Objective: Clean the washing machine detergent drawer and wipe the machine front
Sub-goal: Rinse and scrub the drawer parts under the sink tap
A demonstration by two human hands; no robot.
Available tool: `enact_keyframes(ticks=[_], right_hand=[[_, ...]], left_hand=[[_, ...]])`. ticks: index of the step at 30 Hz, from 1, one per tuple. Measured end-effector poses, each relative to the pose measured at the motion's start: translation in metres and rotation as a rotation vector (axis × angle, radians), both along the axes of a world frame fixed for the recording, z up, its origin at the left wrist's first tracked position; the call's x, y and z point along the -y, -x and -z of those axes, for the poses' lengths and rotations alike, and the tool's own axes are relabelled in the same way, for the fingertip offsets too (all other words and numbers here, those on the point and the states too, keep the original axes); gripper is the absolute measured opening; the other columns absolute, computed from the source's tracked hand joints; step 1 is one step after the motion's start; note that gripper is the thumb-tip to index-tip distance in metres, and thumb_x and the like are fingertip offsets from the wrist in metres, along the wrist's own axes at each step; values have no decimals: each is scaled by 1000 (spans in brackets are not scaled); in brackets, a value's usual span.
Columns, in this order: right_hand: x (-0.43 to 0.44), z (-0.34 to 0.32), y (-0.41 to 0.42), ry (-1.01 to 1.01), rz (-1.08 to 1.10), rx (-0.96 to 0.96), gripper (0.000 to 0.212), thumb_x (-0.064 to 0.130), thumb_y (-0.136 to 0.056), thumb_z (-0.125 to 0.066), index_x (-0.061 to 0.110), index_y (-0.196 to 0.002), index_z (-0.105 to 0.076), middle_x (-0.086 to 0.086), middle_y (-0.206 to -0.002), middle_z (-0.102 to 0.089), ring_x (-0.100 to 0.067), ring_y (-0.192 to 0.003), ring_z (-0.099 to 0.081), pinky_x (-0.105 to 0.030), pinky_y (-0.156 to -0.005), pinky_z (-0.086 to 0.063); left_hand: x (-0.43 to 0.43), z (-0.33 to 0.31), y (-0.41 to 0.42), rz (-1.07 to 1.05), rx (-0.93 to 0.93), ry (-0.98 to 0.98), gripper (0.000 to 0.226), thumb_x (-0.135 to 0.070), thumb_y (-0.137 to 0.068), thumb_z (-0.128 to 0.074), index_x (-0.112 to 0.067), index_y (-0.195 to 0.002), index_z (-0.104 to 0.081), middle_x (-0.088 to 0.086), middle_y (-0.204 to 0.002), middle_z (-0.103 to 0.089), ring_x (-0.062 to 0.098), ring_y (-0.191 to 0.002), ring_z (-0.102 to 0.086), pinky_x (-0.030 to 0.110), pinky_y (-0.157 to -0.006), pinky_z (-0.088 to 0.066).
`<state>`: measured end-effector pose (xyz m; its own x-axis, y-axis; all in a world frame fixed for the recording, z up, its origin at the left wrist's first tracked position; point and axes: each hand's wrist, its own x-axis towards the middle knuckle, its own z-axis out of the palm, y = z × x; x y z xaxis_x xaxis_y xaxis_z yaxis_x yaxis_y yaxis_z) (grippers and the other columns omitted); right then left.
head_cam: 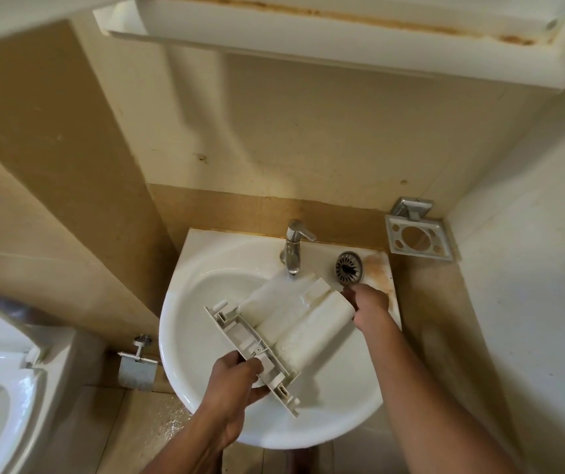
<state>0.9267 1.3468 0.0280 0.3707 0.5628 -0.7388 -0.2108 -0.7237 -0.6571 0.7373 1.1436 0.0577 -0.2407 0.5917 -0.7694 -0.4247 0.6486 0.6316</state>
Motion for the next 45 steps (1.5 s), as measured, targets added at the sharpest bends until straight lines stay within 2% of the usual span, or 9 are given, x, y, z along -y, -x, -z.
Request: enact_keyframes(ticks=[3, 8, 12, 16, 21, 27, 30, 37, 45], right_hand=[[-3, -1, 0, 27, 38, -57, 12, 1, -81, -76, 3, -77, -65, -12, -81, -71, -26, -69, -67, -39, -68, -57], [-6, 0, -1, 20, 30, -194, 13, 3, -88, -71, -2, -100, -68, -13, -88, -70, -23, -71, -65, -39, -65, -55], [2, -11, -2, -56, 4, -125, 7, 0, -80, -76, 0, -84, -69, -13, -81, -69, -20, -62, -61, -36, -67, -54], [15, -45, -11, -249, -67, -25, 11, -4, -80, -75, 1, -71, -69, -10, -63, -66, -13, -47, -57, -23, -46, -47], [21, -102, -41, -384, -84, 45, 7, -1, -79, -77, 2, -79, -71, -5, -59, -68, -11, -47, -58, -23, -49, -48], [18, -124, -59, -224, -345, 76, 9, 0, -82, -74, 2, -89, -70, -6, -68, -68, -12, -55, -59, -22, -53, -50], [19, -127, -54, -232, -404, 74, 6, 3, -82, -75, 2, -85, -71, -4, -64, -67, -11, -55, -58, -20, -51, -48], [-8, -151, -78, -448, -89, 106, 8, 1, -83, -74, -1, -77, -69, -8, -60, -65, -7, -43, -56, -16, -41, -45], [-29, -116, -78, -458, 145, 282, 27, 10, -81, -78, 7, -61, -60, -8, -56, -59, -8, -33, -50, -18, -34, -37]], left_hand=[[1, -2, -1, -16, 26, -6, 21, 12, -90, -52, 9, -108, -64, 36, -120, -64, 38, -94, -66, 35, -63, -62], [0, -5, -1, -18, 42, -30, 22, 13, -90, -51, 11, -108, -64, 33, -116, -67, 34, -87, -70, 34, -61, -62], [-3, -5, -1, -12, 55, -48, 22, 12, -91, -51, 12, -109, -63, 35, -116, -66, 33, -85, -67, 38, -64, -62], [-4, -3, 1, -13, 91, -65, 25, 12, -91, -50, 14, -111, -63, 33, -113, -69, 35, -85, -67, 37, -63, -62], [-7, -1, 0, -11, 96, -75, 23, 13, -89, -51, 14, -110, -61, 35, -119, -65, 36, -89, -63, 44, -72, -63], [-8, -3, -2, -4, 114, -98, 24, 13, -90, -50, 10, -109, -65, 27, -105, -74, 28, -74, -66, 40, -67, -63], [-8, -3, -3, -12, 113, -96, 22, 12, -91, -50, 10, -108, -64, 29, -109, -72, 31, -79, -66, 44, -73, -63], [-8, -1, -2, -20, 104, -99, 20, 12, -91, -51, 9, -105, -64, 26, -102, -72, 30, -78, -63, 42, -70, -63], [-8, -1, -3, -27, 108, -92, 22, 13, -90, -50, 12, -109, -63, 27, -103, -69, 27, -73, -61, 42, -70, -63]])
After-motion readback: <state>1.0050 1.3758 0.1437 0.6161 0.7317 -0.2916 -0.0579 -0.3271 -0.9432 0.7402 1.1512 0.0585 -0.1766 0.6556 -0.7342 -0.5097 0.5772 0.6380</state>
